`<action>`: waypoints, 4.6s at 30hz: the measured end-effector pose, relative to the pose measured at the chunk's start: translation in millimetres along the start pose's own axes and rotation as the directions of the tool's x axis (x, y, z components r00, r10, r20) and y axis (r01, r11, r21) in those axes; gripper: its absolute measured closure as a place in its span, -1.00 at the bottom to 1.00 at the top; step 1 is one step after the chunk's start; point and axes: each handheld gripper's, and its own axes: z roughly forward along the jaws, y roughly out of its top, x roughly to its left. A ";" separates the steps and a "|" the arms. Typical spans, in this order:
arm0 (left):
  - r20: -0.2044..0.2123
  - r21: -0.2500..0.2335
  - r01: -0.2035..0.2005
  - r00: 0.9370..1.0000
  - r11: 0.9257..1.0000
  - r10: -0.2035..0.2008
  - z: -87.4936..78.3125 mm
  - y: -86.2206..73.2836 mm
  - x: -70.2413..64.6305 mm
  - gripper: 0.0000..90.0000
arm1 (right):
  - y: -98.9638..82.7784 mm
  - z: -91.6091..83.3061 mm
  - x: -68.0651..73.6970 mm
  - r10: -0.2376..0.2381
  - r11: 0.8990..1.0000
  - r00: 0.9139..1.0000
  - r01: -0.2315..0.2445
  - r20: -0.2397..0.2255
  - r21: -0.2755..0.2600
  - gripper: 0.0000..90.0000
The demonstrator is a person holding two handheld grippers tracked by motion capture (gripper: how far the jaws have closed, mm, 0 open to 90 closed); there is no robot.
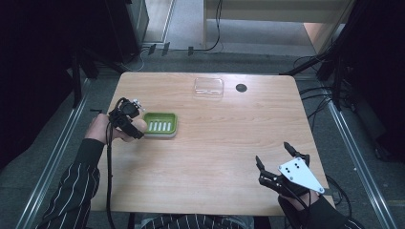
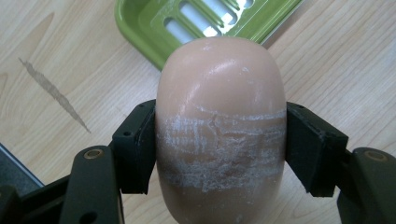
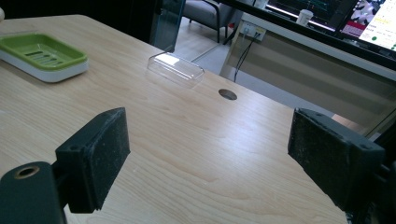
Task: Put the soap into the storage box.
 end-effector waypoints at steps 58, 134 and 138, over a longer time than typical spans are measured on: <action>-0.020 -0.032 -0.271 0.963 0.962 0.270 11.1 57.7 -2.8 -0.25 | -7.0 -16.7 -6.3 0.019 1.000 0.998 -0.020 0.063 0.017 -0.70; 0.010 -0.024 -0.379 0.925 0.925 0.379 61.3 73.3 6.0 -0.26 | -11.0 -27.1 -8.4 0.022 0.999 0.995 -0.025 0.102 0.037 -0.70; 0.015 -0.019 -0.378 0.926 0.926 0.378 62.2 73.4 6.3 -0.26 | -11.0 -27.0 -8.5 0.021 0.999 0.995 -0.025 0.102 0.036 -0.70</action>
